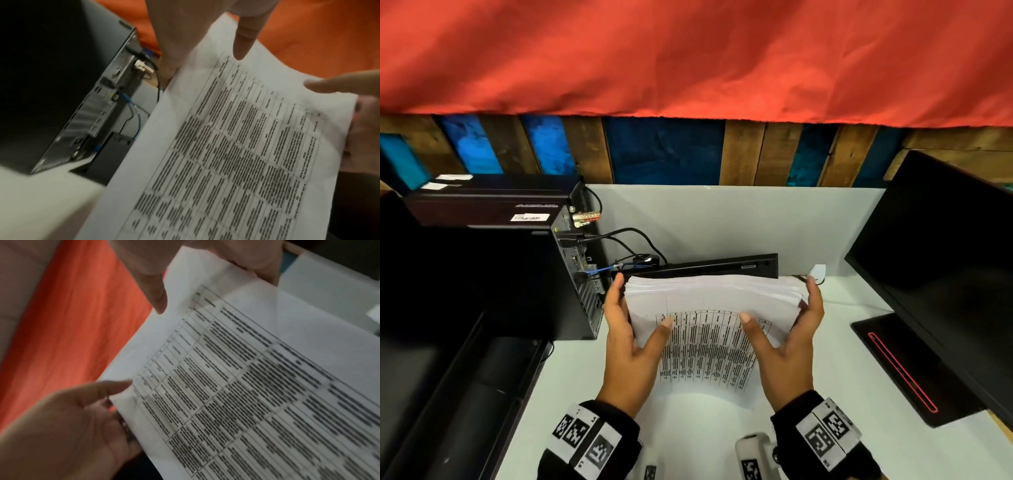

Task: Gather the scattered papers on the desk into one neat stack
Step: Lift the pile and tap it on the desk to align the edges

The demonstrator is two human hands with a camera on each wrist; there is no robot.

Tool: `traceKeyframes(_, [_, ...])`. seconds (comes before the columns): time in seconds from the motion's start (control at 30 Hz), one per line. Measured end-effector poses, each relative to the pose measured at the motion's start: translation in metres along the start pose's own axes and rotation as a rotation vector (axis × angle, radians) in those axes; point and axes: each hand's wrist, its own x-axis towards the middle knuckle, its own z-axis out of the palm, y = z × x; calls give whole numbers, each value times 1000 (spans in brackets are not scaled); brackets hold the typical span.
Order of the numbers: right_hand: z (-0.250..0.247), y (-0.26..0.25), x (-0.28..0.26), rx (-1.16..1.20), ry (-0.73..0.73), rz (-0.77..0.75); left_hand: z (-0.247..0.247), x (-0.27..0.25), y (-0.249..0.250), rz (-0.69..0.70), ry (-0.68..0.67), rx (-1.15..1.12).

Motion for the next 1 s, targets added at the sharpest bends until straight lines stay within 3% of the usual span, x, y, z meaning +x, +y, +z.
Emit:
traceKeyframes(0.1, [-2, 10, -5, 43, -54, 120, -1, -9, -13, -100, -53, -6])
traceKeyframes(0.37, [-1, 22, -10, 34, -57, 162, -6, -9, -27, -153, -83, 84])
traceKeyframes(0.5, [-3, 21, -8, 24, -2, 134, -6, -9, -28, -127, -51, 57])
traceKeyframes(1.0, [6, 24, -13, -41, -66, -34, 10, -12, -24, -10, -106, 76])
